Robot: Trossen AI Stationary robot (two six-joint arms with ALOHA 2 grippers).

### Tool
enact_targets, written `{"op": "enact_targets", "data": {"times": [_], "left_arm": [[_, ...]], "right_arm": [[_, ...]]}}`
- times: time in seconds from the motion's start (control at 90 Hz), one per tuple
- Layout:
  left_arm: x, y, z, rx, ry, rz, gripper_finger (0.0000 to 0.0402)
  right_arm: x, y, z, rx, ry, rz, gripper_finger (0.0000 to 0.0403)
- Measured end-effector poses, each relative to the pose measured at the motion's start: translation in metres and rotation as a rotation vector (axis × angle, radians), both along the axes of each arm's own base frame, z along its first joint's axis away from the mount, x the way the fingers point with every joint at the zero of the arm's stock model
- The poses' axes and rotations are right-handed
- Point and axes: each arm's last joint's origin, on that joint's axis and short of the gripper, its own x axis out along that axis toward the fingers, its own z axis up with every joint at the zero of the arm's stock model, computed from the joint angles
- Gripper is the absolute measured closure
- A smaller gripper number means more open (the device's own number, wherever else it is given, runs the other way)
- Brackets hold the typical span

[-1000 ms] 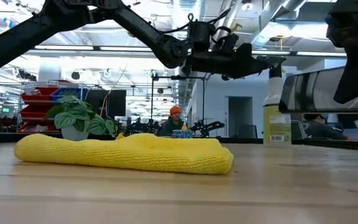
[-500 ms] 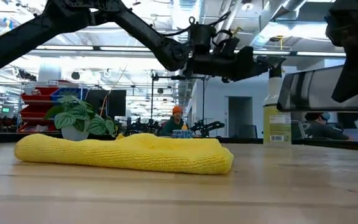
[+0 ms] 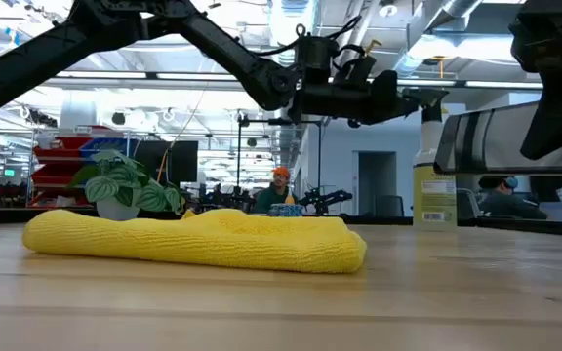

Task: Apply microfiber cloth
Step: Spray the cellphone with the cleaning bottle

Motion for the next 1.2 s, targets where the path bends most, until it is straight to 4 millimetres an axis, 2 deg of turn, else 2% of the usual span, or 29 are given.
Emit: {"op": "enact_targets", "data": {"times": [0.144, 0.322, 0.556, 0.7, 0.811, 1.078, 1.156, 1.2], "left_arm": [[0.000, 0.000, 0.001, 0.009, 0.003, 0.000, 0.0388], [-0.004, -0.002, 0.013, 0.010, 0.015, 0.004, 0.0394], [-0.024, -0.012, 0.069, 0.091, 0.025, 0.010, 0.0395], [-0.044, -0.025, 0.102, 0.103, 0.093, -0.008, 0.0395], [-0.064, -0.043, 0.126, 0.116, 0.186, -0.100, 0.0395], [-0.128, -0.111, 0.171, 0.118, 0.442, -0.312, 0.0395], [-0.147, -0.135, 0.179, 0.116, 0.471, -0.409, 0.0395], [-0.158, -0.150, 0.177, 0.104, 0.488, -0.490, 0.0395]], "right_arm": [[0.000, 0.000, 0.000, 0.000, 0.000, 0.000, 0.0390], [0.000, 0.000, 0.000, -0.003, -0.003, -0.001, 0.0390], [0.000, -0.001, 0.000, -0.028, -0.010, 0.004, 0.0390], [0.000, -0.001, 0.000, -0.044, -0.005, 0.024, 0.0390], [0.000, -0.001, 0.001, -0.079, -0.016, 0.037, 0.0390], [-0.001, 0.000, 0.002, -0.181, -0.032, 0.101, 0.0390], [-0.002, 0.001, 0.003, -0.205, -0.040, 0.110, 0.0390], [-0.002, 0.001, 0.003, -0.217, -0.048, 0.112, 0.0390]]}}
